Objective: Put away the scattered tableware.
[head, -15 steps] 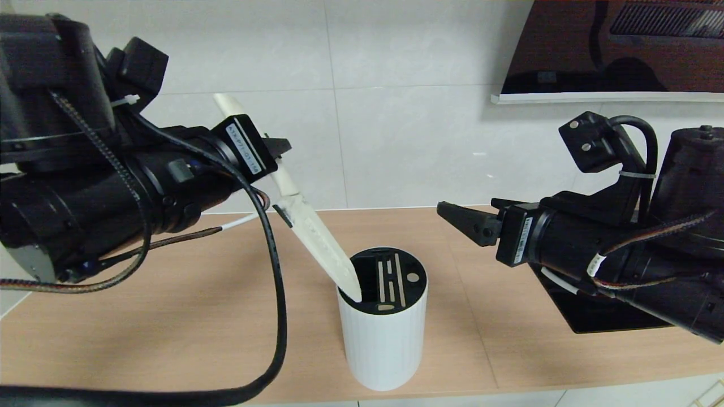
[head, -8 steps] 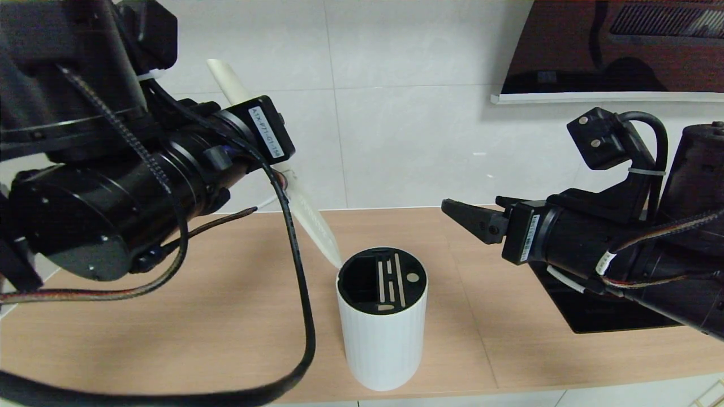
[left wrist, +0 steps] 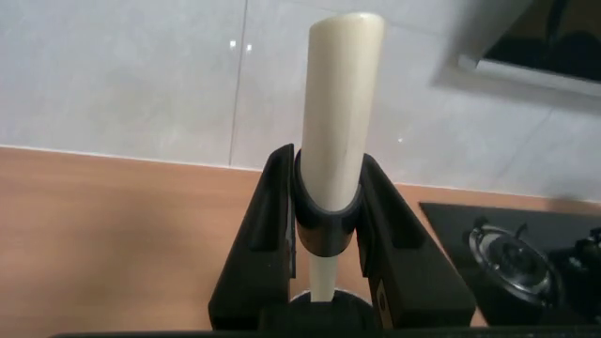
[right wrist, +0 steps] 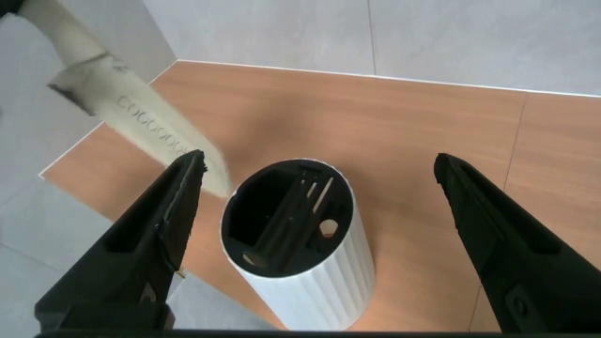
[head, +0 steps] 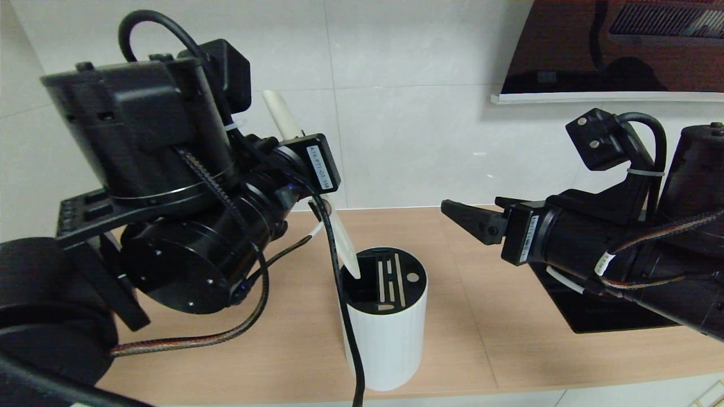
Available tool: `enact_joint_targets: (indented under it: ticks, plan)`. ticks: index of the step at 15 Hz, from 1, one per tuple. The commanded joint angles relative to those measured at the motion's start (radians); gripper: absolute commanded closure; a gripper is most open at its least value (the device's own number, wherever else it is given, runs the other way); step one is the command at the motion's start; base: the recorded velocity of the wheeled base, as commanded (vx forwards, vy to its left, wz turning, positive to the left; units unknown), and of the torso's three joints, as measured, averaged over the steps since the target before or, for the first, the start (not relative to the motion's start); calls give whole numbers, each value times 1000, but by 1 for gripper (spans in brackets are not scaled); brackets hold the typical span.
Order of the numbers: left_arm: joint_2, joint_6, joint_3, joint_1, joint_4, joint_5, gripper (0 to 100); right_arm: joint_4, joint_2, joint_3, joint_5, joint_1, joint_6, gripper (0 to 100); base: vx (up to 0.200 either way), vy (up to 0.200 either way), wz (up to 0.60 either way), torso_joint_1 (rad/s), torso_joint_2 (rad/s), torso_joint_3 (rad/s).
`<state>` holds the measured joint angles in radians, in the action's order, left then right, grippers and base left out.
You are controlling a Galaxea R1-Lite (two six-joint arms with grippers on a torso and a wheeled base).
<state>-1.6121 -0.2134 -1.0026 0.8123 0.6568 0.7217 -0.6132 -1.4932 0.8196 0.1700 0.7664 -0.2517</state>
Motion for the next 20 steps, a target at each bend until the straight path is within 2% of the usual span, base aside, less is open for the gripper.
enact_joint_targets:
  ticks: [1,11,15,16,20]
  plan:
    - [-40,-1,4,2,3,1,100,0,1,1,-1,1,0,0,0,0,0,0,0,0]
    - [-98,-1,19,5,47,-2,100,0,-6,-2,0,1,0,0,0,0,0,0,0,0]
    - [-134,-9,22,19,46,-4,100,0,-6,-2,0,1,0,0,0,0,0,0,0,0]
    - [-147,-20,24,21,46,-5,100,0,-6,-3,0,1,0,0,0,0,0,0,0,0]
    - [-181,-21,33,25,44,-10,100,1,-4,-3,2,1,0,0,0,0,0,0,0,0]
